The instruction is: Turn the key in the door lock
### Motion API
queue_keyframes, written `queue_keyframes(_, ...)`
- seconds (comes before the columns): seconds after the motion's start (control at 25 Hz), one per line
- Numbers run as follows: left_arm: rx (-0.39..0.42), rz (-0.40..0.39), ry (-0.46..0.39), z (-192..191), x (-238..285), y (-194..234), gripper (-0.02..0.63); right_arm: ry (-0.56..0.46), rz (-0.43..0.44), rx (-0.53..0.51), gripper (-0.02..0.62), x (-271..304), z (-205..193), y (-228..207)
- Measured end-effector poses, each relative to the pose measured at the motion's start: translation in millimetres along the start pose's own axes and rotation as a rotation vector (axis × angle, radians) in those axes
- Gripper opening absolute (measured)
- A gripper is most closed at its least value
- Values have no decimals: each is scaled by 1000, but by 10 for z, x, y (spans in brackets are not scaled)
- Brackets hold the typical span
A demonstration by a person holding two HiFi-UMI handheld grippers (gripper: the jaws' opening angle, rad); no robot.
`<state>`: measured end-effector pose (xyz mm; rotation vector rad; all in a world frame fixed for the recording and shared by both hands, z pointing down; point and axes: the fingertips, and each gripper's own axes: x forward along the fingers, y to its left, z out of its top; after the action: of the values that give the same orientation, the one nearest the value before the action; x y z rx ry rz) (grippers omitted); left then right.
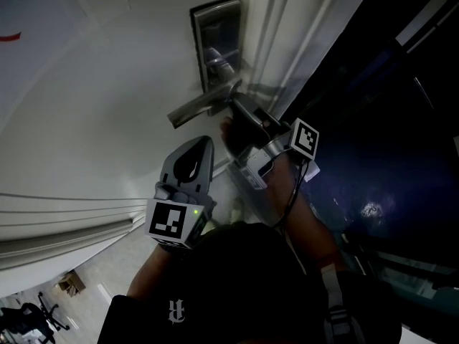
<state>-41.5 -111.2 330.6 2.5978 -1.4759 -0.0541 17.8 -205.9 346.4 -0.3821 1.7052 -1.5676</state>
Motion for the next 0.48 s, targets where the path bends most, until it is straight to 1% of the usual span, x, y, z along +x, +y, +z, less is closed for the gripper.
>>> queue_keyframes(0.12, 0, -7, -7, -6, 3, -23, 6, -31, -8, -46, 86, -91, 90, 48)
queue_keyframes(0.36, 1, -24, -3, -24, 11, -82, 6, 8, -60, -184, 86, -118, 49, 132)
queue_keyframes(0.4, 0, -25, -3, -23, 10, -86, 6, 14, -66, -224, 86, -121, 50, 162)
queue_keyframes(0.44, 0, -26, -4, -23, 8, -86, 6, 26, -74, -287, 86, -121, 51, 202)
queue_keyframes(0.48, 0, -26, -4, -23, 8, -84, 6, 42, -86, -375, 86, -117, 53, 248)
